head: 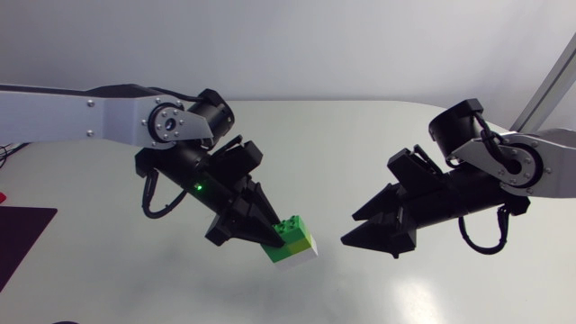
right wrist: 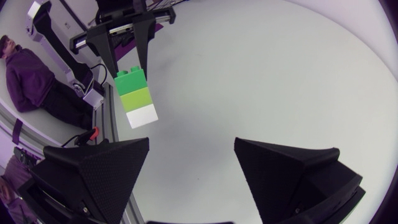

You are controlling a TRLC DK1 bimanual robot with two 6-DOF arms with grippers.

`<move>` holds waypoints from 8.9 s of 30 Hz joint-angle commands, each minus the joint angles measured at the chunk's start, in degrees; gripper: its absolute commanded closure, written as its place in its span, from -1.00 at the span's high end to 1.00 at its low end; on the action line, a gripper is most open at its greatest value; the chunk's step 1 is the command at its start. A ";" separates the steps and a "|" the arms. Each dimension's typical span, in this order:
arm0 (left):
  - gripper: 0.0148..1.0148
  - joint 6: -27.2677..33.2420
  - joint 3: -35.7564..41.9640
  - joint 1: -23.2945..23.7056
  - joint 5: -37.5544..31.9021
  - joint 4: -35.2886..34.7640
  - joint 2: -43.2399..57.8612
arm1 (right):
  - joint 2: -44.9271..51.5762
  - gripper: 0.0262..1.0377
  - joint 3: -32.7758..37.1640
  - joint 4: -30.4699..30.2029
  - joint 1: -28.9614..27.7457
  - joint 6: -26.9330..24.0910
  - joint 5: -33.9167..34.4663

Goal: Disassemble duplo

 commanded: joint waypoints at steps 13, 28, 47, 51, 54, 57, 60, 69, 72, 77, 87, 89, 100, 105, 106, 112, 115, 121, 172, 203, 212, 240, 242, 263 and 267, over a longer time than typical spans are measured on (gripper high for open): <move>-0.61 5.98 13.91 -1.90 6.45 -9.66 9.38 | -0.67 0.73 1.29 -4.65 8.85 -6.31 -6.70; -0.61 11.87 15.67 -5.07 10.15 -18.19 10.52 | -1.55 0.42 2.00 -4.13 9.91 -7.63 -8.90; -0.61 21.19 23.05 -5.86 10.94 -31.20 13.60 | -5.42 -0.56 -4.33 -3.51 11.93 -13.61 -7.14; -0.61 18.38 23.75 -2.25 7.69 -27.86 15.62 | -5.50 -0.56 -4.77 -1.93 8.33 -13.52 -3.98; -0.60 2.03 19.01 1.70 -1.89 -8.61 15.79 | -7.26 -0.55 -4.33 -2.02 3.93 -13.78 -3.98; -0.59 -2.89 14.53 3.20 -11.56 0.44 16.32 | -9.46 -0.54 -4.42 -3.25 3.23 -13.70 -4.06; -0.56 -8.52 10.75 3.37 -21.93 9.76 17.64 | -10.60 -0.54 -4.77 -3.34 3.84 -13.26 -3.98; 0.09 -13.00 10.22 2.84 -33.62 11.87 24.49 | -9.90 -0.54 -4.24 0.18 7.80 -8.86 -1.25; 0.64 -13.00 10.04 2.84 -33.71 11.87 23.18 | -9.37 -0.53 -3.89 0.71 8.24 -8.51 -0.37; 0.80 -12.91 11.80 2.58 -23.16 6.77 14.30 | -7.44 -0.53 -4.07 2.29 7.80 -8.95 0.42; 0.78 -2.54 14.88 -4.63 -11.30 -7.55 5.42 | -5.42 -0.52 -3.37 2.91 7.36 -9.30 0.33; 0.70 -1.14 14.96 -5.15 -9.63 -9.14 5.42 | -5.50 -0.52 -3.45 2.91 7.36 -9.39 0.33; 0.67 5.72 14.17 -8.67 -5.85 -13.18 5.60 | -5.68 -0.51 -1.26 1.15 7.36 -8.77 -3.18; 0.61 7.13 15.40 -8.76 -5.76 -13.09 7.88 | -5.33 -0.51 0.33 0.62 7.71 -8.25 -3.98; 0.61 7.48 15.84 -8.58 -5.76 -13.09 8.41 | -4.98 -0.51 0.77 0.62 7.80 -8.25 -3.98; 0.61 7.57 20.85 -6.91 -5.67 -12.91 12.37 | -1.90 -0.51 3.84 0.62 7.71 -8.16 -4.85; 0.56 7.57 22.26 -6.74 -5.59 -13.09 13.07 | -1.20 -0.51 4.46 0.53 8.06 -8.16 -5.03; 0.42 7.65 22.96 -6.65 -5.50 -13.09 13.16 | -1.02 -0.51 4.37 0.44 8.15 -8.25 -5.56; 0.86 -1.66 -19.75 -5.15 -47.16 53.62 -15.50 | -0.67 -0.49 20.19 9.85 -8.99 22.25 -11.36; 0.61 3.70 -7.01 -15.70 -53.13 57.57 -13.21 | 5.83 -0.48 23.09 6.68 0.94 25.24 -3.89; 0.10 2.20 -5.43 -15.26 -49.97 52.92 -12.07 | 5.31 -0.48 22.56 8.18 2.97 25.24 -2.48; -0.69 2.82 -5.60 -15.09 -49.53 47.47 -10.40 | 1.88 -0.45 20.72 9.76 3.67 25.42 -1.69; -0.70 3.00 -5.95 -15.09 -49.53 47.47 -10.57 | 1.88 -0.44 20.72 9.76 3.67 25.42 -1.78; -0.70 4.93 -8.68 -15.00 -50.23 47.55 -13.65 | 3.02 0.71 23.27 5.89 0.86 25.33 -4.06; -0.70 4.93 -8.50 -15.26 -50.41 47.55 -13.91 | 3.73 0.56 22.47 5.89 2.97 25.24 -2.92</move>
